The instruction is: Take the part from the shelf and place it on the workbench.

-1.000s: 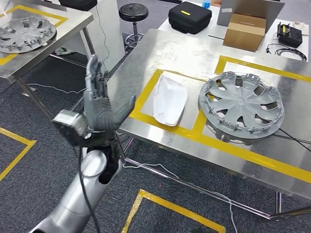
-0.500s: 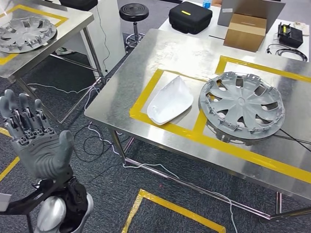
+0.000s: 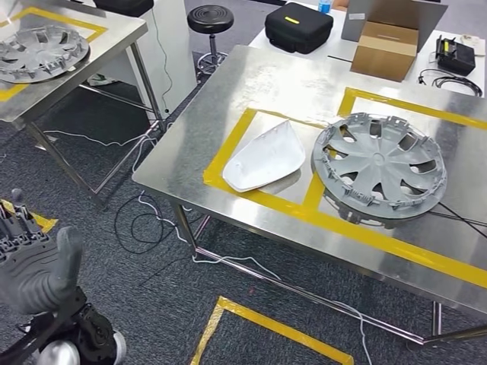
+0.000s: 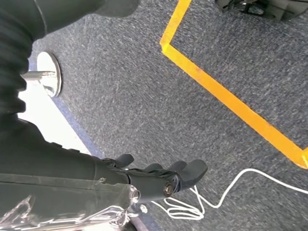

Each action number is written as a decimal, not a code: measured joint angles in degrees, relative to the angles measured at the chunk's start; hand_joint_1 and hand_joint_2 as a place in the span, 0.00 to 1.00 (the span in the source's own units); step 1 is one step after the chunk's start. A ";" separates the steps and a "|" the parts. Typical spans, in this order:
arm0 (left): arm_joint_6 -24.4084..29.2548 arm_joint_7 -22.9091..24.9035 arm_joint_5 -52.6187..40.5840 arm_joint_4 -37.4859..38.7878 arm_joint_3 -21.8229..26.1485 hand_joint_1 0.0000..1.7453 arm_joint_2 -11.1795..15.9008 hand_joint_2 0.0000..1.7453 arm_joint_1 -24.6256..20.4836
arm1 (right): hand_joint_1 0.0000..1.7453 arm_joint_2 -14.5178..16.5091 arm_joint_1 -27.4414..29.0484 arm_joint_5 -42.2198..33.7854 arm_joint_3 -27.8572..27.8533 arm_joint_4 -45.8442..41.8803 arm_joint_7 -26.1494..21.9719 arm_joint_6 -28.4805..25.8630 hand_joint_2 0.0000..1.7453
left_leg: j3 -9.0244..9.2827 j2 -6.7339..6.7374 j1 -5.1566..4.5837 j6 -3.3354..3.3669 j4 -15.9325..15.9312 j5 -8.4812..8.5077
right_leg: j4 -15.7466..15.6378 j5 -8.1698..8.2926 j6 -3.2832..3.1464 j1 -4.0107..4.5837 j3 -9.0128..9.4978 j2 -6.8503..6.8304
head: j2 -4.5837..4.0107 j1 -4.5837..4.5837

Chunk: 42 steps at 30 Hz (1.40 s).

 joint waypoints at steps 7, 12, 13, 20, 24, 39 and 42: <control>2.57 0.01 0.18 2.25 6.11 0.00 -2.51 1.00 3.66 | 0.00 0.08 0.28 0.36 -1.76 0.00 0.02 -0.40 1.00 | 0.09 0.01 0.00 -0.02 -0.01 -0.10 | -0.01 -0.07 -0.03 0.00 0.09 0.02 | 0.00 -0.02; 0.74 3.97 -2.86 11.20 13.13 0.00 -5.29 1.00 4.20 | 0.00 0.14 0.33 0.34 -2.82 0.00 0.04 -0.66 1.00 | 0.14 0.01 -0.01 0.00 -0.01 -0.13 | -0.06 -0.11 0.00 -0.01 0.13 0.02 | 0.00 -0.01; -0.81 5.49 -4.18 14.04 15.14 0.00 -5.93 1.00 3.99 | 0.00 0.17 0.34 0.34 -3.12 0.00 0.04 -0.69 1.00 | 0.14 0.01 -0.01 0.00 -0.01 -0.13 | -0.06 -0.11 0.00 -0.01 0.14 0.02 | 0.00 -0.01; -6.09 9.22 -12.90 29.10 25.97 0.00 -9.22 1.00 2.50 | 0.00 0.25 0.50 0.57 -4.64 -0.01 0.05 -0.73 1.00 | 0.16 0.07 0.00 -0.02 -0.01 -0.16 | -0.07 -0.11 0.00 -0.01 0.16 0.04 | 0.00 -0.01; -5.91 10.61 -17.47 33.86 29.04 0.00 -10.28 1.00 1.71 | 0.00 0.25 0.52 0.64 -5.19 -0.01 0.07 -0.73 1.00 | 0.16 0.07 -0.01 -0.03 -0.01 -0.20 | -0.11 -0.13 0.00 -0.01 0.18 0.05 | 0.00 -0.01; 0.20 10.91 -32.64 53.73 41.78 0.00 -11.03 1.00 -4.19 | 0.00 0.27 0.56 1.70 -7.04 -0.02 0.39 -0.69 1.00 | 0.23 0.07 0.00 -0.01 -0.02 -0.25 | -0.16 -0.15 -0.01 -0.01 0.26 0.04 | 0.00 -0.01; 0.24 12.51 -36.27 62.57 45.70 0.00 -10.32 1.00 -7.01 | 0.00 0.27 0.50 2.10 -7.64 -0.02 0.38 -0.67 1.00 | 0.23 0.06 0.00 -0.02 -0.02 -0.26 | -0.16 -0.15 -0.01 -0.01 0.27 0.04 | 0.00 -0.01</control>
